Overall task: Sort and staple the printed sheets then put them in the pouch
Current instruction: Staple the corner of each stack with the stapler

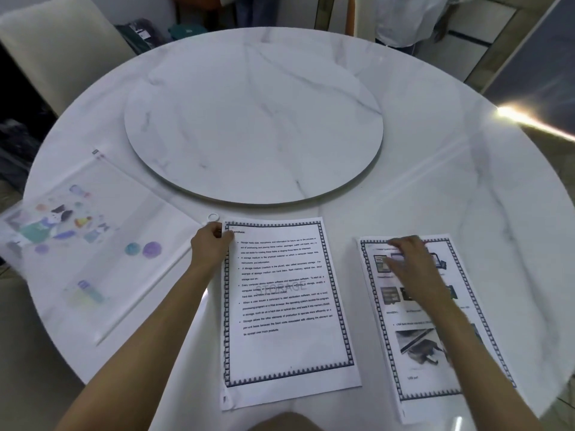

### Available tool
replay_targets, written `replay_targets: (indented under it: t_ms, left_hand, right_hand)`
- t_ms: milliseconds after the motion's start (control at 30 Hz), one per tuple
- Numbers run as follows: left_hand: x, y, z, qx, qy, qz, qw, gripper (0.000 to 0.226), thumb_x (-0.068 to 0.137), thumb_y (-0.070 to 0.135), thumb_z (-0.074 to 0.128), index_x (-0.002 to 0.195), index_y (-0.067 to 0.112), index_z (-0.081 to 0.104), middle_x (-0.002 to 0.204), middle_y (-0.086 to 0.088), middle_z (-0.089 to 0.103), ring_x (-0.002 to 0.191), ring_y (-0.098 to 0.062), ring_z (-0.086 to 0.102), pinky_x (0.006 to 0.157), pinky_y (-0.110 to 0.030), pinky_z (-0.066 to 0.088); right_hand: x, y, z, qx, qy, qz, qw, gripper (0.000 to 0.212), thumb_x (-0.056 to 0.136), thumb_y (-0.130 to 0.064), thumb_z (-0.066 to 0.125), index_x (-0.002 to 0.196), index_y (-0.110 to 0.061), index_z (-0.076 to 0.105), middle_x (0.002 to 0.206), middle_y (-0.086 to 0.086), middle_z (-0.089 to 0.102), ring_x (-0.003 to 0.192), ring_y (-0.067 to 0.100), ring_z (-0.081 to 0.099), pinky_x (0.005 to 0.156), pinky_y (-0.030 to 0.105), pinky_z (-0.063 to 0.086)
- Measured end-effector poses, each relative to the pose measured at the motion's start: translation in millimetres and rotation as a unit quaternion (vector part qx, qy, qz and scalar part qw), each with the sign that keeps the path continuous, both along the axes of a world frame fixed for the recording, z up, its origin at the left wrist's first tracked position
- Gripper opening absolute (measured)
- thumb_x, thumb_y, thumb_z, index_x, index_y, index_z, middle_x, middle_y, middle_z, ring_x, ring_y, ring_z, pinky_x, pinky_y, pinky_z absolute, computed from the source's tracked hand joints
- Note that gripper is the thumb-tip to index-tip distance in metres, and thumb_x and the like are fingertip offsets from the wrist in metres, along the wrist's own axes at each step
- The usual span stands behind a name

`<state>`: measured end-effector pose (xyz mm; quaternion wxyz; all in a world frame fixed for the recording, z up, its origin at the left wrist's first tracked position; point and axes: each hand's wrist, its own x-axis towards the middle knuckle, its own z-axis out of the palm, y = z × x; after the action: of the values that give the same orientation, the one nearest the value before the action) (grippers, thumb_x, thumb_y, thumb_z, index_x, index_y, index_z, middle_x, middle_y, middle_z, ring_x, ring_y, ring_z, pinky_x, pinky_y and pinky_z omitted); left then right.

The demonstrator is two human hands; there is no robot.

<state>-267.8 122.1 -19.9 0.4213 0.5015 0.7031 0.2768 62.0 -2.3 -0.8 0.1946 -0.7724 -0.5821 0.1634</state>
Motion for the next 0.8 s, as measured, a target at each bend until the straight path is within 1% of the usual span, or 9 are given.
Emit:
replay_targets:
  t_ms: [100,167,300,400,500,633,700,767,800]
  left_hand:
    - [0,-1,0,0.007,-0.006,-0.002,1.0,0.016,0.089,0.013,0.055,0.1,0.004,0.063,0.088,-0.006,0.059,0.084,-0.02,0.051,0.077,-0.027,0.037]
    - [-1,-1,0,0.009,-0.012,-0.001,1.0,0.019,0.089,0.013,0.056,0.104,0.004,0.063,0.093,-0.007,0.061,0.087,-0.02,0.053,0.079,-0.027,0.039]
    - [-2,-3,0,0.013,-0.015,0.011,1.0,0.016,0.088,0.014,0.056,0.101,0.007,0.062,0.091,-0.005,0.061,0.085,-0.017,0.052,0.078,-0.026,0.038]
    - [-5,-3,-1,0.018,-0.018,0.018,1.0,0.012,0.088,0.014,0.056,0.097,0.009,0.063,0.091,-0.006,0.062,0.082,-0.017,0.052,0.083,-0.034,0.045]
    - [-6,-4,-1,0.024,-0.023,0.023,0.999,0.006,0.088,0.013,0.057,0.092,0.013,0.061,0.087,-0.004,0.06,0.081,-0.018,0.052,0.087,-0.039,0.048]
    - [-5,-9,-2,0.024,-0.029,0.019,0.999,0.012,0.088,0.013,0.057,0.097,0.009,0.063,0.088,-0.004,0.061,0.082,-0.019,0.054,0.086,-0.039,0.048]
    - [-5,-12,-3,0.021,-0.031,0.02,0.999,0.01,0.088,0.012,0.056,0.095,0.011,0.063,0.088,-0.003,0.061,0.083,-0.019,0.055,0.085,-0.038,0.048]
    - [-4,-18,-4,0.024,-0.032,0.02,0.999,0.006,0.087,0.011,0.057,0.091,0.013,0.062,0.086,-0.002,0.061,0.081,-0.019,0.055,0.083,-0.036,0.048]
    - [-3,-20,-5,0.026,-0.029,0.018,0.999,0.006,0.087,0.01,0.057,0.09,0.014,0.061,0.085,-0.002,0.06,0.08,-0.019,0.055,0.082,-0.036,0.047]
  right_hand:
    - [42,2,0,-0.018,-0.081,-0.004,0.997,0.039,0.08,-0.001,0.066,0.117,0.005,0.056,0.118,0.023,0.051,0.107,0.039,0.052,0.092,0.044,0.043]
    - [60,3,-5,-0.049,-0.124,0.019,0.991,0.044,0.076,0.0,0.07,0.118,0.006,0.056,0.119,0.026,0.053,0.107,0.045,0.051,0.089,0.047,0.043]
    - [72,5,-15,-0.078,-0.137,0.049,0.986,0.044,0.077,0.005,0.065,0.12,0.006,0.054,0.121,0.025,0.053,0.111,0.043,0.05,0.094,0.046,0.041]
    - [75,6,-21,-0.075,-0.143,0.054,0.985,0.041,0.075,0.007,0.067,0.114,0.006,0.057,0.114,0.026,0.056,0.107,0.043,0.049,0.091,0.048,0.042]
    - [79,9,-23,-0.089,-0.144,0.04,0.985,0.036,0.077,0.003,0.066,0.113,0.004,0.058,0.111,0.024,0.057,0.107,0.041,0.047,0.09,0.045,0.041]
    - [82,11,-22,-0.114,-0.15,0.033,0.981,0.029,0.084,-0.007,0.062,0.112,0.001,0.058,0.111,0.019,0.056,0.106,0.036,0.049,0.085,0.042,0.042]
    - [75,11,-20,-0.089,-0.104,0.002,0.991,0.029,0.086,-0.011,0.06,0.113,0.001,0.057,0.107,0.017,0.057,0.104,0.034,0.051,0.085,0.039,0.04]
    - [60,12,-16,-0.045,0.017,-0.08,0.996,0.031,0.089,-0.019,0.059,0.115,-0.002,0.057,0.101,0.01,0.056,0.097,0.026,0.052,0.084,0.033,0.038]
    - [50,13,-13,-0.035,0.084,-0.124,0.988,0.032,0.09,-0.023,0.057,0.115,-0.004,0.057,0.099,0.006,0.057,0.094,0.024,0.053,0.082,0.031,0.039]
